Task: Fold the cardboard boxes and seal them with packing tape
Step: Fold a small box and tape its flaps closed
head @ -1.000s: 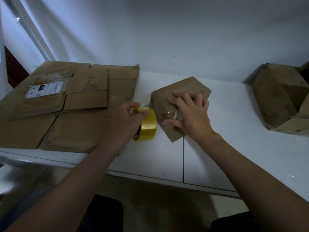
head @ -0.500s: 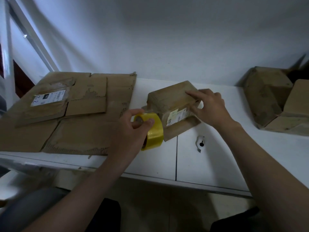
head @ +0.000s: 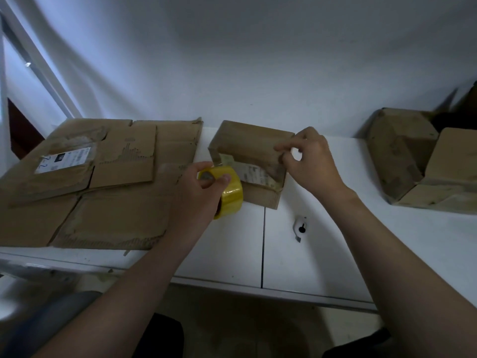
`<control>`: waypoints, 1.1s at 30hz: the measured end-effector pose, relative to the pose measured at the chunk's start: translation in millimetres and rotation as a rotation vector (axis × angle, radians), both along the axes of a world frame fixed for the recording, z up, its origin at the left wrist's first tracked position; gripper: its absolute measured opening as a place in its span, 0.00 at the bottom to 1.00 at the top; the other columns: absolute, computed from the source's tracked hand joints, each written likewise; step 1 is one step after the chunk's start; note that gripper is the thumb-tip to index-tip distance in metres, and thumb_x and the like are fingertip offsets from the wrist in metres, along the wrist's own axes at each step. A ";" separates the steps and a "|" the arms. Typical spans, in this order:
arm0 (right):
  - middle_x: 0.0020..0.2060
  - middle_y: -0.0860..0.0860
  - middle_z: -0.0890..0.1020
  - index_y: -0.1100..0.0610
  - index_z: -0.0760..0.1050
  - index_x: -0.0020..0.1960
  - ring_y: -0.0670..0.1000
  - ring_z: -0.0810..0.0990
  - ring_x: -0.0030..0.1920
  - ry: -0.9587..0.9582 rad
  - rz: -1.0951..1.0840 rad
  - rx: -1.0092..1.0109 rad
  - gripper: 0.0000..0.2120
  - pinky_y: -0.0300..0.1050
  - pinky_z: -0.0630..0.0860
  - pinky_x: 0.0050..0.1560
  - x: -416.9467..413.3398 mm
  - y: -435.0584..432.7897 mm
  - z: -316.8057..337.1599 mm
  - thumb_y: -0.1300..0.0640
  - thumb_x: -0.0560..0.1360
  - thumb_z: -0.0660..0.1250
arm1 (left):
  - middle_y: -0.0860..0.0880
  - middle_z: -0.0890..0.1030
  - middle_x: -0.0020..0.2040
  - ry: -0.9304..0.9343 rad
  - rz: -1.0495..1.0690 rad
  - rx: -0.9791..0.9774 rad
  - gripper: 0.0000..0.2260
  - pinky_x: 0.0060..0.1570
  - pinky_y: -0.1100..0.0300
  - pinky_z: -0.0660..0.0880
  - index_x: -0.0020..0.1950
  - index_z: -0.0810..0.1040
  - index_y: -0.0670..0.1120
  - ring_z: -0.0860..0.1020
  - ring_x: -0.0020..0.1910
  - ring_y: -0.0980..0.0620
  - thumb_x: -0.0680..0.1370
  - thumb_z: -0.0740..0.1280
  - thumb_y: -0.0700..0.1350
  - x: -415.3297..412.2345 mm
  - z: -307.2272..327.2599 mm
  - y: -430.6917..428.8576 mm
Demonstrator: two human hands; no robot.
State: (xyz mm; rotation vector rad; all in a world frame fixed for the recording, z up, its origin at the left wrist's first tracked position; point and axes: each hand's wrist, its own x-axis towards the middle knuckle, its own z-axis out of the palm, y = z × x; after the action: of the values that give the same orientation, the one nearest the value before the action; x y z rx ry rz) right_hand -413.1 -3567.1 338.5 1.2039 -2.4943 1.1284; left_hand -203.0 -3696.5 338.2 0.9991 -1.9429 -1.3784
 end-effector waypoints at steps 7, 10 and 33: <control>0.54 0.49 0.77 0.45 0.80 0.48 0.50 0.73 0.65 -0.412 0.102 -0.044 0.09 0.48 0.70 0.68 -10.1 -5.9 -8.6 0.59 0.77 0.66 | 0.60 0.76 0.50 -0.071 -0.045 -0.017 0.20 0.52 0.48 0.80 0.66 0.75 0.57 0.79 0.54 0.53 0.76 0.73 0.56 -23.1 -14.5 8.4; 0.57 0.47 0.74 0.42 0.81 0.54 0.46 0.76 0.59 -0.429 0.074 -0.090 0.12 0.44 0.74 0.64 -10.9 -6.8 -7.9 0.57 0.76 0.67 | 0.56 0.78 0.54 -0.099 -0.080 -0.046 0.20 0.55 0.49 0.79 0.68 0.74 0.55 0.78 0.56 0.51 0.77 0.71 0.56 -34.6 -19.3 13.2; 0.58 0.46 0.75 0.39 0.81 0.58 0.47 0.78 0.58 -0.356 0.141 0.049 0.13 0.48 0.77 0.61 61.9 -3.7 4.4 0.43 0.74 0.74 | 0.54 0.80 0.56 -0.192 -0.068 -0.095 0.19 0.52 0.53 0.79 0.63 0.75 0.63 0.79 0.55 0.51 0.74 0.72 0.59 3.2 11.0 -52.7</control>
State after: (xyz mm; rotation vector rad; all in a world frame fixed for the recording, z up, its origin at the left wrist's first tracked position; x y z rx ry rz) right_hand -351.3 -3570.8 342.9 1.3097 -2.7409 1.4373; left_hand -199.8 -3749.3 349.2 1.0630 -2.1798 -1.2526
